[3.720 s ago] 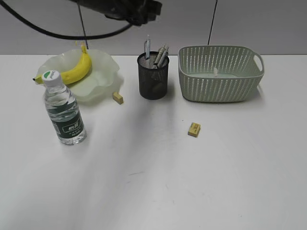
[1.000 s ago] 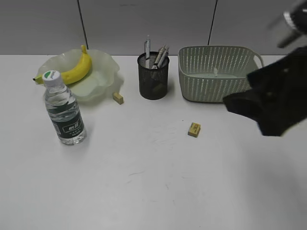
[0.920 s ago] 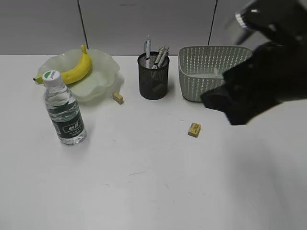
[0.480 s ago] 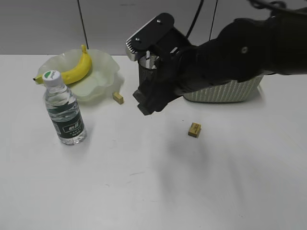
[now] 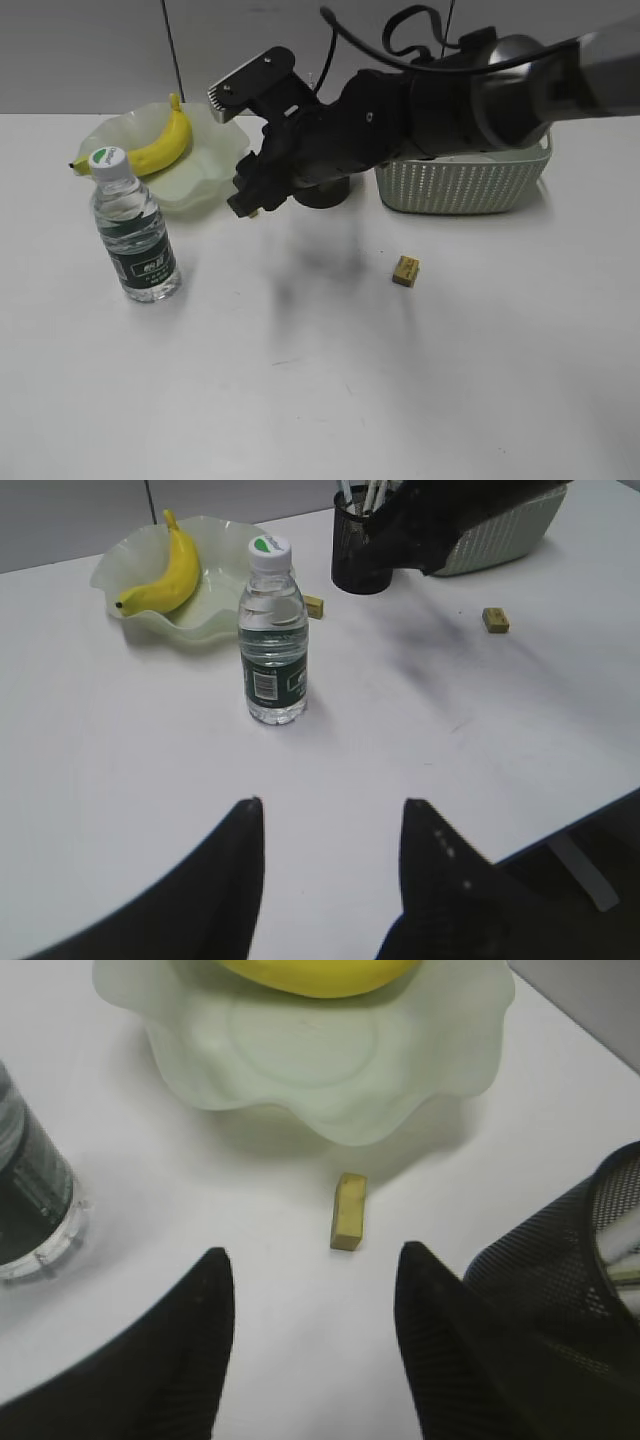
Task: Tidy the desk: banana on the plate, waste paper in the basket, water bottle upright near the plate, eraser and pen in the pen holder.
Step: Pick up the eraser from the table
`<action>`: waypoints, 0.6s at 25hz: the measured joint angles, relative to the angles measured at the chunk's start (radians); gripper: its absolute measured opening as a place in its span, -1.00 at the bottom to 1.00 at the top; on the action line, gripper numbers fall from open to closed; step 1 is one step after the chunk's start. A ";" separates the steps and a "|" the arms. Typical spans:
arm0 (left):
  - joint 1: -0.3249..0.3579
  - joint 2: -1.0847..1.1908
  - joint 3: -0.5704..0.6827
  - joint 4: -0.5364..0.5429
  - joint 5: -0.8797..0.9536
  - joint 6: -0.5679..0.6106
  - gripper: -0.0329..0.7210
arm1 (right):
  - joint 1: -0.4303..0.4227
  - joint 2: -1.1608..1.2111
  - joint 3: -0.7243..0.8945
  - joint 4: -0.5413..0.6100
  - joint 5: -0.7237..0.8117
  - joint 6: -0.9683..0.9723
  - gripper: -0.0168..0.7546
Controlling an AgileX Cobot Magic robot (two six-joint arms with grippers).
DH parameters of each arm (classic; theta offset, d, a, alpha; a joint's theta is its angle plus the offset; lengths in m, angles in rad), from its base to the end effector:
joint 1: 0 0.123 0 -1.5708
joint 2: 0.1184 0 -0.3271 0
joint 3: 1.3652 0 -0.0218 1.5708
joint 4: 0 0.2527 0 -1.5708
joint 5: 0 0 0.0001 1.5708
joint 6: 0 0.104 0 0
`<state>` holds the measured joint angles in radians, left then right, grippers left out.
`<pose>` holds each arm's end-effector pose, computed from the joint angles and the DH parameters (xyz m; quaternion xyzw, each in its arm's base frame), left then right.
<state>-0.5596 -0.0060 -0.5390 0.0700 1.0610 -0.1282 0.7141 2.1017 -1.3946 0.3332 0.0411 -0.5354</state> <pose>-0.0302 0.0264 0.2834 0.1779 0.8218 -0.1492 0.5203 0.3756 0.3274 0.1907 -0.3998 0.8038 0.1173 0.4245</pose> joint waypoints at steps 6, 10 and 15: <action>0.000 0.000 0.000 0.000 0.000 0.000 -0.03 | 0.000 0.112 -0.050 0.019 -0.031 0.000 0.06; 0.000 0.000 0.000 0.000 0.000 0.000 -0.03 | 0.000 0.169 -0.096 0.025 -0.041 0.000 0.04; 0.000 0.000 0.000 0.000 0.000 0.000 -0.03 | -0.009 0.229 -0.183 0.056 -0.041 0.000 0.02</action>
<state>-0.5596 -0.0060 -0.5390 0.0700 1.0610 -0.1282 0.7054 2.3308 -1.5773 0.3893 0.0000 -0.5354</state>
